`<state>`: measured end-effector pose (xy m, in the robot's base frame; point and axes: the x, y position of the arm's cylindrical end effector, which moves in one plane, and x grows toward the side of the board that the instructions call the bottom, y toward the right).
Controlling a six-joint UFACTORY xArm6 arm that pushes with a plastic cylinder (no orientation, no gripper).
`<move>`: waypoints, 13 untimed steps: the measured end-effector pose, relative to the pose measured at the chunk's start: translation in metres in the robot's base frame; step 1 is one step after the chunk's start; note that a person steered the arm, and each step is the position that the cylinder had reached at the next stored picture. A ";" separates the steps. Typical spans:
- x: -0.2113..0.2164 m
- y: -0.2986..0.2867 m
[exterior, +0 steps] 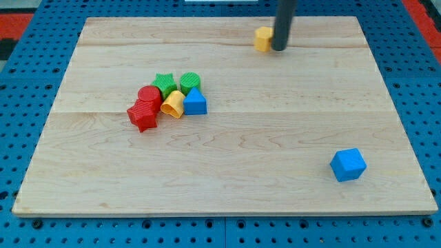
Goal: Move the yellow hexagon bottom to the yellow heart
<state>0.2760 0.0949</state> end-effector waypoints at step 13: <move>0.039 -0.050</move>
<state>0.3154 0.0450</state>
